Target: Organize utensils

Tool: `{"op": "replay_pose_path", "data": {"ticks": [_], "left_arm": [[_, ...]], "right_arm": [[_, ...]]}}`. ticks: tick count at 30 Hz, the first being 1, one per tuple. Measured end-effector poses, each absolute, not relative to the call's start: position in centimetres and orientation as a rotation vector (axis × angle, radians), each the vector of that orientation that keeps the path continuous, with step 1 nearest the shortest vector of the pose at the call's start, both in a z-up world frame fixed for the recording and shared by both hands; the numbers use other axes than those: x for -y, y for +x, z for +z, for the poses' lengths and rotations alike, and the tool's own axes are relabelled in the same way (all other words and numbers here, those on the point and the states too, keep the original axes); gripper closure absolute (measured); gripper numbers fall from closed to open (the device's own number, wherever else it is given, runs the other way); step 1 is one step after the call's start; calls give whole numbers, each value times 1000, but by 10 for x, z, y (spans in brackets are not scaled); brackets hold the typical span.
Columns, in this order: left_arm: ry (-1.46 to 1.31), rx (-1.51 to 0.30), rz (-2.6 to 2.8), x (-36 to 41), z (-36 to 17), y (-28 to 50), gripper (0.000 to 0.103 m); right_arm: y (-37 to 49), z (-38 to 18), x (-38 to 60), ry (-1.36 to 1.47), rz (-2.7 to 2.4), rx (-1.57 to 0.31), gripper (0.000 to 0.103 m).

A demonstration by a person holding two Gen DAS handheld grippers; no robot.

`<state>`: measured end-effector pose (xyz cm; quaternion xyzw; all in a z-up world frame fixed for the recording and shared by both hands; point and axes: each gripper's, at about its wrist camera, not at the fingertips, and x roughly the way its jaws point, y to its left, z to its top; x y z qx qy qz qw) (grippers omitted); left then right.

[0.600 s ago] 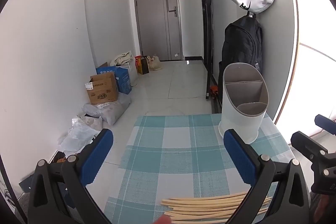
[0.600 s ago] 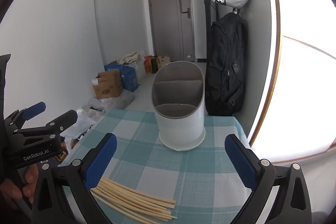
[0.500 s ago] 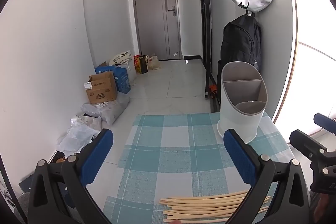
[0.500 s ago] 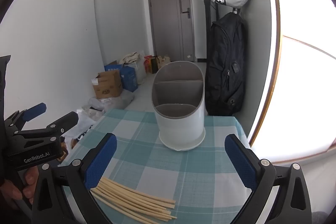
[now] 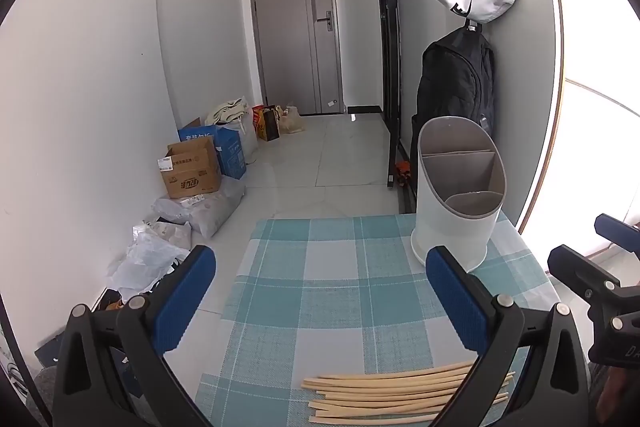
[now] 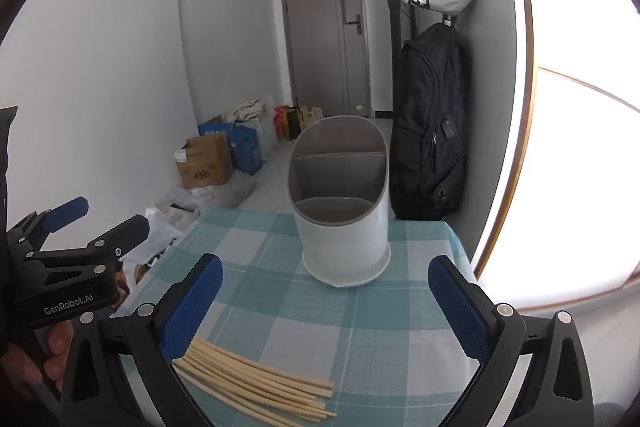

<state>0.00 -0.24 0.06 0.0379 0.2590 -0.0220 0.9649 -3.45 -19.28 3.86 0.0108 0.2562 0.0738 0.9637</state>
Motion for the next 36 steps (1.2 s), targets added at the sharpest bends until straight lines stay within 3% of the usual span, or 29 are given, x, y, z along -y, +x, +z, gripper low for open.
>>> {"op": "replay_pose_path", "data": {"ticks": [36], "left_arm": [[76, -539, -58, 5, -2, 0, 1]], "right_arm": [[-35, 39, 193, 30, 146, -524, 0]]}}
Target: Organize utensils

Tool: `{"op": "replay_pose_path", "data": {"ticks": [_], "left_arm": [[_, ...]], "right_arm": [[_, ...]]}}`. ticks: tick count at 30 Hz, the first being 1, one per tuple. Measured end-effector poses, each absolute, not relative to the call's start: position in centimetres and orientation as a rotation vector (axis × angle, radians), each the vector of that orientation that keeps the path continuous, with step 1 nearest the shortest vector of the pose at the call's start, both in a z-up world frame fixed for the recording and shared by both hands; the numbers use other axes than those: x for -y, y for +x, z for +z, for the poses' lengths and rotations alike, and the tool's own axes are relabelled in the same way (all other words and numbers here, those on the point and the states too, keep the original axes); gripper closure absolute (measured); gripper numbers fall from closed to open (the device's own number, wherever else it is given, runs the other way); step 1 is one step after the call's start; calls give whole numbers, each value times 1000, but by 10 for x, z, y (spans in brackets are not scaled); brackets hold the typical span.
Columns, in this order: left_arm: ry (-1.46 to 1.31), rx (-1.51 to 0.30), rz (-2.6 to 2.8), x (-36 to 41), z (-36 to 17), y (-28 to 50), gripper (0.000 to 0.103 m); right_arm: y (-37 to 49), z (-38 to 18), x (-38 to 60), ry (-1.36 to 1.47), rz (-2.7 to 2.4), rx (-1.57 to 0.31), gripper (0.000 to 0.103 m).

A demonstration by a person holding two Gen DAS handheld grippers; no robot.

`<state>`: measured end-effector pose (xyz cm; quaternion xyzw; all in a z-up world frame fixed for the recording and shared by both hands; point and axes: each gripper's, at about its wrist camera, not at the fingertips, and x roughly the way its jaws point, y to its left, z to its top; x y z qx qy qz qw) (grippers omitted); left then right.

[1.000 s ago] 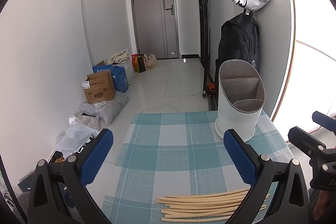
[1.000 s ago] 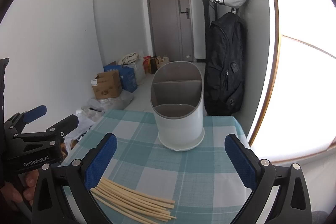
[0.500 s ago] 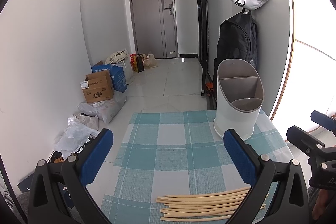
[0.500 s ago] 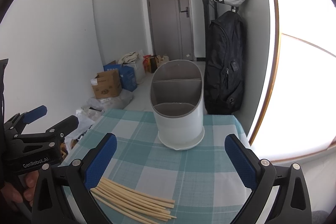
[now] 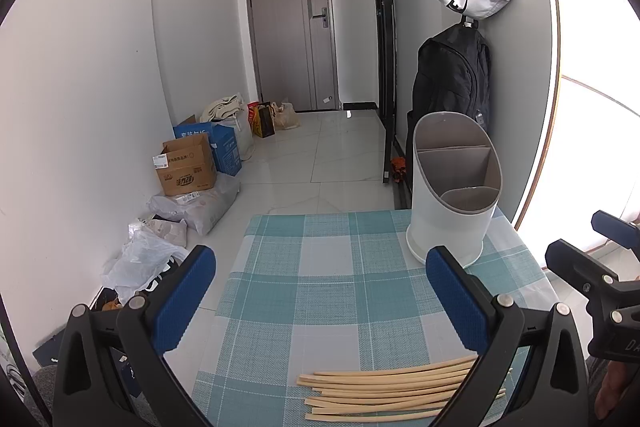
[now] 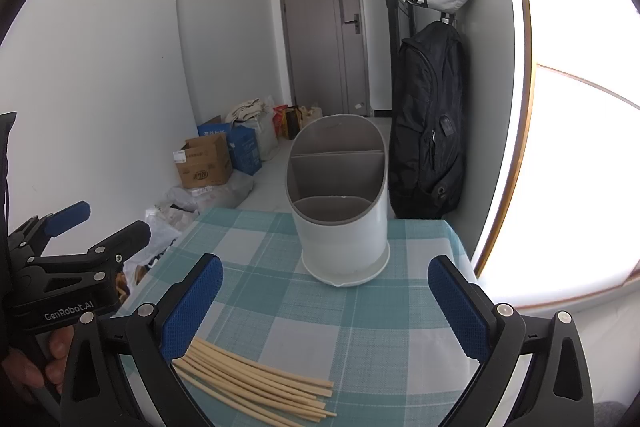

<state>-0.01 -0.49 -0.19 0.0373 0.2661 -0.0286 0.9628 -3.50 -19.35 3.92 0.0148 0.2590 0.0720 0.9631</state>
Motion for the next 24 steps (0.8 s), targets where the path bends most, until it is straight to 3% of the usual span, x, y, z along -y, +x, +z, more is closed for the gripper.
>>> {"op": "replay_pose_path", "data": {"ticks": [24], "left_arm": [[76, -538, -58, 4, -3, -1, 1]], "right_arm": [[-36, 39, 194, 30, 147, -524, 0]]}}
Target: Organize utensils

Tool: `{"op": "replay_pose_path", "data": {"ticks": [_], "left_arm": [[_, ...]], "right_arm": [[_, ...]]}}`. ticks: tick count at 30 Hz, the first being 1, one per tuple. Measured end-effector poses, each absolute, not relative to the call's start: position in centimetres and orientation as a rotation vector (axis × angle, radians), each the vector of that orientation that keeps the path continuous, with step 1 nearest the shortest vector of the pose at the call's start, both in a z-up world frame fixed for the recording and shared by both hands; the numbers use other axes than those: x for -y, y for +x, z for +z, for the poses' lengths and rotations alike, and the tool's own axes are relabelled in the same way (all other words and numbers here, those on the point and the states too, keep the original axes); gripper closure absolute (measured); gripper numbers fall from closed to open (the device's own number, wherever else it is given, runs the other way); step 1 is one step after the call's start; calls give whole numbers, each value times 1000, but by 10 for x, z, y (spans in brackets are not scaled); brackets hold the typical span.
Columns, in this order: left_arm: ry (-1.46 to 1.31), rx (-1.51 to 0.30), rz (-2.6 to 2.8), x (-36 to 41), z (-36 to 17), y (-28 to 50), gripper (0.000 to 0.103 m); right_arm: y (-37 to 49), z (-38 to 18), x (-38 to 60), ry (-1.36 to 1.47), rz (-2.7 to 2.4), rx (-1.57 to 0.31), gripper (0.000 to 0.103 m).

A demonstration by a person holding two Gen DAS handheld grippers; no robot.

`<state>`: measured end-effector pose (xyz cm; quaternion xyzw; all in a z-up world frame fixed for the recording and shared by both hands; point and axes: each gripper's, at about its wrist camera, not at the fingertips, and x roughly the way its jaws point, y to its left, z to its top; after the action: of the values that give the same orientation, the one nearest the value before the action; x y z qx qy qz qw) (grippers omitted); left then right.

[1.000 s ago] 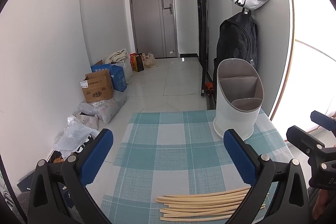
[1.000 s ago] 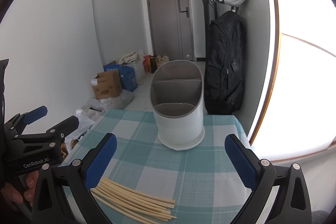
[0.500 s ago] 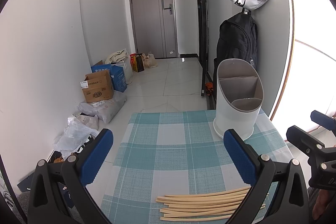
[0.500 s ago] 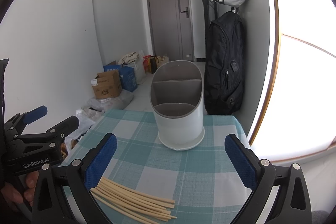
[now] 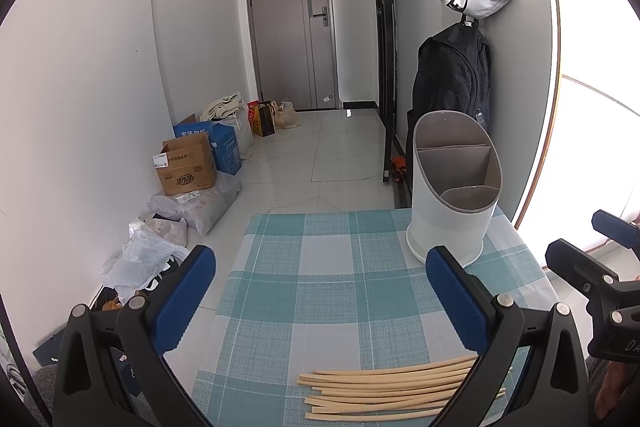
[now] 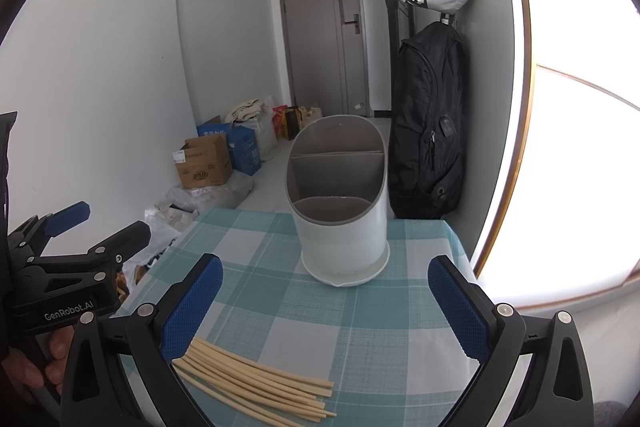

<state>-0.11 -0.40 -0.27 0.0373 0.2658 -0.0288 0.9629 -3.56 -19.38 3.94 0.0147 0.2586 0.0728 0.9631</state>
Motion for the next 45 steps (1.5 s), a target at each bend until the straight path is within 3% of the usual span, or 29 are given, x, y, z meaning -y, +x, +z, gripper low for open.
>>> {"op": "replay_pose_path", "data": {"ticks": [13, 20, 25, 29, 34, 36, 45], "left_arm": [[78, -551, -42, 3, -5, 1, 1], [93, -594, 5, -6, -9, 9, 1], [10, -692, 3, -34, -16, 26, 1], [-69, -746, 31, -63, -20, 37, 1], [-110, -756, 85, -93, -24, 42, 1], [-129, -766, 92, -102, -26, 43, 1], [-198, -788, 129, -134, -34, 44, 1]], "right_arm": [[-32, 37, 194, 27, 152, -543, 0], [-21, 20, 184, 45, 289, -669, 2], [-15, -1, 161, -20, 407, -802, 17], [-12, -24, 138, -78, 512, -921, 39], [-8, -42, 95, -201, 649, -1003, 52], [-6, -47, 78, -251, 691, -1022, 62], [-18, -64, 2, -513, 882, -1056, 73]]}}
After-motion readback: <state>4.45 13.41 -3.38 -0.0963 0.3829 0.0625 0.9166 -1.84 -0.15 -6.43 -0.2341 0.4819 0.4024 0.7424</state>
